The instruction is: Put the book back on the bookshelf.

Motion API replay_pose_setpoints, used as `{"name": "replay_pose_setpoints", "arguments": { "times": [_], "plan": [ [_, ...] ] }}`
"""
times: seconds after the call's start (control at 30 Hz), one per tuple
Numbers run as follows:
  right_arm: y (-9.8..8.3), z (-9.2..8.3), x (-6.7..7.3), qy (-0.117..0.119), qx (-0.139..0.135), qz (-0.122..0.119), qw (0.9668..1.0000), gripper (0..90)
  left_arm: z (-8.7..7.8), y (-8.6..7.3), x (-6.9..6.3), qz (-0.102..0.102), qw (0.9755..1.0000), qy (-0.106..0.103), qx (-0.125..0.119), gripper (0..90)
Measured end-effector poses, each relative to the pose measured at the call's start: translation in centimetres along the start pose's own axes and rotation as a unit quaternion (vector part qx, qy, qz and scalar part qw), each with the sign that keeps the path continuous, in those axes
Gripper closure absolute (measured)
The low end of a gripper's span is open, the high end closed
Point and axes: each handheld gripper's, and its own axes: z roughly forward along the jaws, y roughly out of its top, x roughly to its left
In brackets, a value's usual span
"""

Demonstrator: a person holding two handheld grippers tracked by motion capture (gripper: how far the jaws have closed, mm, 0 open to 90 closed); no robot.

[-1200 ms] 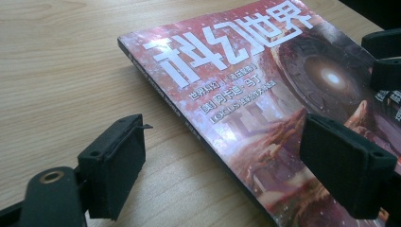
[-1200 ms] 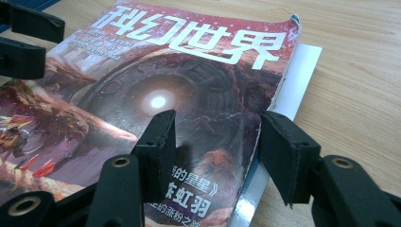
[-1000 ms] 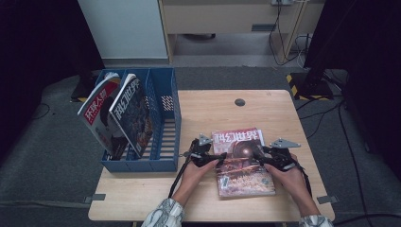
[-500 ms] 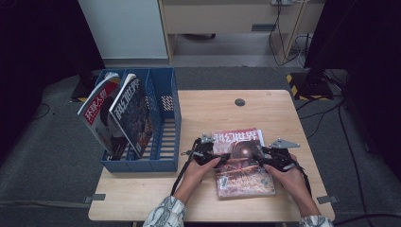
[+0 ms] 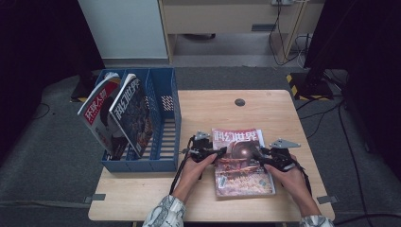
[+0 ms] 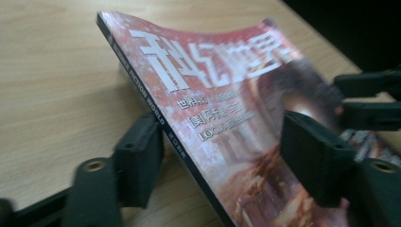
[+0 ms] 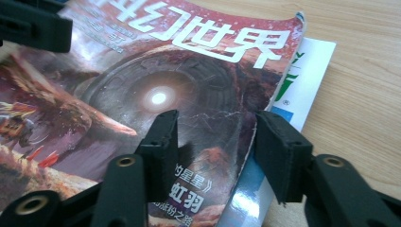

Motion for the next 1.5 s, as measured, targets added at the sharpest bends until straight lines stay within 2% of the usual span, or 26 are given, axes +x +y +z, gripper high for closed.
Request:
{"name": "replay_pose_setpoints", "arguments": {
  "times": [0.1,0.17,0.27,0.43,0.53,0.67,0.8,0.9,1.03,1.1,1.2,1.23,1.5],
  "plan": [
    [0.0,0.3,0.5,0.019,-0.005,0.001,0.9998,53.3,0.2,0.3,-1.0,0.022,0.9995,-0.021,0.012,36.2],
    [0.1,0.5,0.9,0.025,-0.003,-0.005,0.9997,53.4,0.3,0.5,-1.3,0.019,0.9995,-0.023,0.009,35.0],
    [0.2,0.7,1.3,0.021,-0.002,-0.009,0.9997,53.3,0.1,1.0,-1.0,0.011,0.9996,-0.026,0.009,35.8],
    [0.2,0.8,1.4,0.029,-0.003,-0.019,0.9994,54.3,-0.2,1.4,-0.5,0.007,0.9997,-0.021,0.011,38.5],
    [0.2,0.7,1.5,0.026,-0.005,-0.024,0.9994,54.9,-0.1,1.5,-0.5,0.015,0.9997,-0.016,0.014,41.8],
    [0.2,0.7,1.5,0.028,-0.005,-0.022,0.9993,55.8,-0.1,1.8,-0.9,0.036,0.9992,-0.010,0.016,48.7],
    [0.2,0.7,1.5,0.030,-0.007,-0.021,0.9993,56.0,-0.2,2.0,-1.0,0.031,0.9994,-0.013,0.011,55.7],
    [0.2,0.6,1.5,0.030,-0.005,-0.024,0.9992,55.6,-0.6,2.1,-1.3,0.035,0.9993,-0.012,0.004,62.7],
    [0.1,0.7,1.4,0.035,-0.002,-0.016,0.9993,52.0,-1.1,2.3,-1.8,0.038,0.9992,-0.010,-0.005,70.3],
    [0.1,0.8,1.4,0.036,-0.002,-0.011,0.9993,49.2,-1.5,2.5,-2.4,0.053,0.9985,-0.007,-0.012,72.4],
    [0.2,0.8,1.3,0.032,-0.004,-0.010,0.9994,38.2,-1.9,2.8,-3.2,0.069,0.9973,-0.010,-0.023,75.5],
    [0.2,0.8,1.2,0.032,-0.004,-0.001,0.9995,35.4,-2.1,2.9,-3.5,0.076,0.9967,-0.011,-0.025,76.7],
    [0.3,0.7,0.7,0.039,-0.004,0.015,0.9991,20.8,-3.0,3.6,-5.1,0.114,0.9926,-0.022,-0.036,79.5]
  ]
}}
